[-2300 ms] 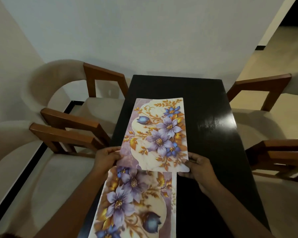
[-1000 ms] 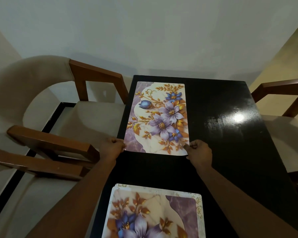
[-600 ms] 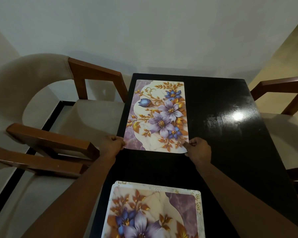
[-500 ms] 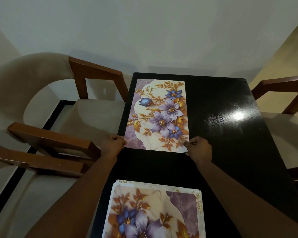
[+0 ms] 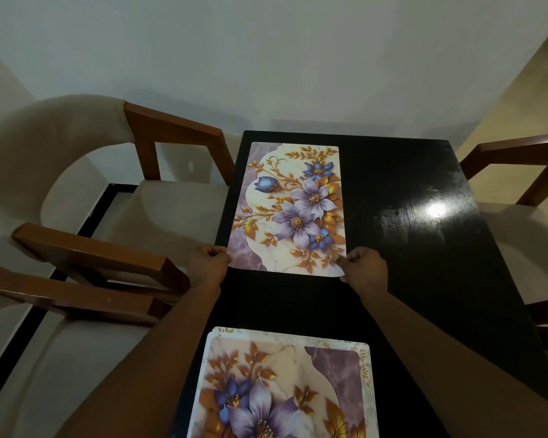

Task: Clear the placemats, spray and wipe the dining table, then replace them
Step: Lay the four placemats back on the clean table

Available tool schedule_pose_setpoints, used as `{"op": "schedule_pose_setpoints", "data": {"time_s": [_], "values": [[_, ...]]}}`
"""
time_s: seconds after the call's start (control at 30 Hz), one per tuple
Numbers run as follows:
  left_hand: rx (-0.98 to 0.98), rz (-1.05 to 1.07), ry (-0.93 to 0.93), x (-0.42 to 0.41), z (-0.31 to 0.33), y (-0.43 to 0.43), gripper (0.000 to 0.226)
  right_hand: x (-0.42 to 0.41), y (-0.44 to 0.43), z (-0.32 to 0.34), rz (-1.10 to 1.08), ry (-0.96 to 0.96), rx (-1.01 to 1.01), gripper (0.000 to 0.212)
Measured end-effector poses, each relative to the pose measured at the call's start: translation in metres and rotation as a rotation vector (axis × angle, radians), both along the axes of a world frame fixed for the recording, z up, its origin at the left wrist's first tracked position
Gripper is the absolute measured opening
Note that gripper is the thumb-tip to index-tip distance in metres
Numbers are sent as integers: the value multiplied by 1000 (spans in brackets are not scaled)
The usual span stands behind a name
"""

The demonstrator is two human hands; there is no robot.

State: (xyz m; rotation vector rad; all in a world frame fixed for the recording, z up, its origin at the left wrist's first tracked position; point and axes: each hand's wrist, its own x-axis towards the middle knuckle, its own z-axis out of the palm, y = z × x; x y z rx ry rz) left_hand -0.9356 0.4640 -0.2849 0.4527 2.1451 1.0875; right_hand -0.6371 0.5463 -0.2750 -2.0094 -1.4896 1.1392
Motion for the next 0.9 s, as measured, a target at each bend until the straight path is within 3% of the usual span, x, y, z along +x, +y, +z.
{"op": "schedule_pose_setpoints", "data": {"time_s": [0.4, 0.53, 0.6, 0.73, 0.9], "values": [[8, -34, 130, 5, -5, -2, 17, -2, 5, -6, -15, -74, -34, 14], [10, -32, 230, 12, -6, -6, 21, -4, 4, -4, -73, -90, -11, 47], [-15, -48, 258, 17, 1, -15, 24, 0, -6, 1, -62, -65, -3, 53], [-50, -132, 265, 22, 12, -65, 25, 19, -60, 19, -71, 82, -12, 35], [-42, -330, 272, 49, 18, -206, 22, 68, -194, 37, 26, 141, -146, 5]]}}
